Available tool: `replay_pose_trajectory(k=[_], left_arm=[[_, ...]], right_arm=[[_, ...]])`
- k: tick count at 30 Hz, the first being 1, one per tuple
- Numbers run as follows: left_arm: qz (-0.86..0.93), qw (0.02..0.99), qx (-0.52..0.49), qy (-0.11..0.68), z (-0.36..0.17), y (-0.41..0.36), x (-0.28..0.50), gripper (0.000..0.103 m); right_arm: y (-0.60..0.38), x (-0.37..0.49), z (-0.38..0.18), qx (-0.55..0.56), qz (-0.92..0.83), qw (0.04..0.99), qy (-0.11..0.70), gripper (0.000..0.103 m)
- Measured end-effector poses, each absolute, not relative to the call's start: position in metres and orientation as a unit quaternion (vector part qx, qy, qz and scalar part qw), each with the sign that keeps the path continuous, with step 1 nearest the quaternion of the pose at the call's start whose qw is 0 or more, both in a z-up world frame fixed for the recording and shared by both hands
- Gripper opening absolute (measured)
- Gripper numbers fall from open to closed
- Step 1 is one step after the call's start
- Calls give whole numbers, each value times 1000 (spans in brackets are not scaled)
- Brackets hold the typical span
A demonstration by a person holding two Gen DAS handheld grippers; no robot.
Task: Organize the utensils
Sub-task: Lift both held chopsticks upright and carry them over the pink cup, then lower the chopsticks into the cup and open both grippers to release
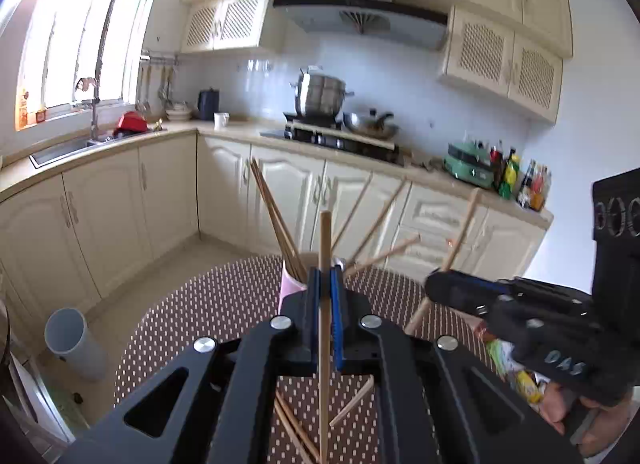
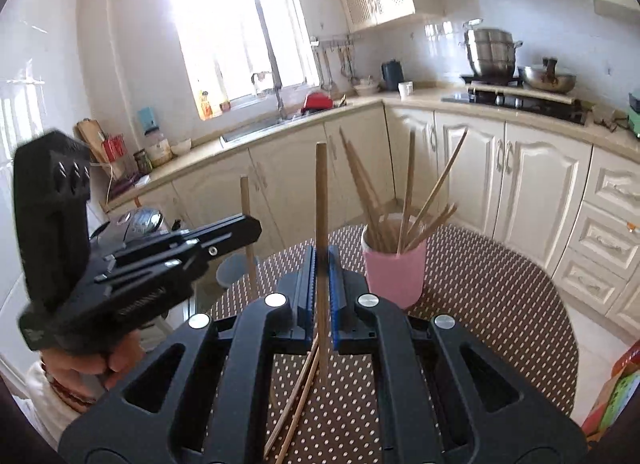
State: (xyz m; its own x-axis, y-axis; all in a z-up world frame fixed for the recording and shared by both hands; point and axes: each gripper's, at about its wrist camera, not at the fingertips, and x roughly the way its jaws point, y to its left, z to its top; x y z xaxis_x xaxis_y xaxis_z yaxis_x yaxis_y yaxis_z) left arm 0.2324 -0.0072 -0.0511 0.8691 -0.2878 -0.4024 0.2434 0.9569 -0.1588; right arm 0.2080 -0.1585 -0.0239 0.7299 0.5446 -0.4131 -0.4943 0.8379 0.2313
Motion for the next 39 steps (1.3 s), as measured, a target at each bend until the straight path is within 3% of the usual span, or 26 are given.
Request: replay_pose_trajectory(k=[10, 22, 39], left_arm=[[-113, 983, -89, 116, -10, -8, 262, 6], [-45, 991, -121, 27, 19, -9, 313, 6], [-64, 987, -114, 90, -42, -23, 366, 6]], right_arm=[[-157, 231, 31, 37, 268, 947, 172, 6], [-150, 276, 50, 25, 221, 969, 109, 6], [-183, 318, -1, 45, 187, 970, 151, 6]])
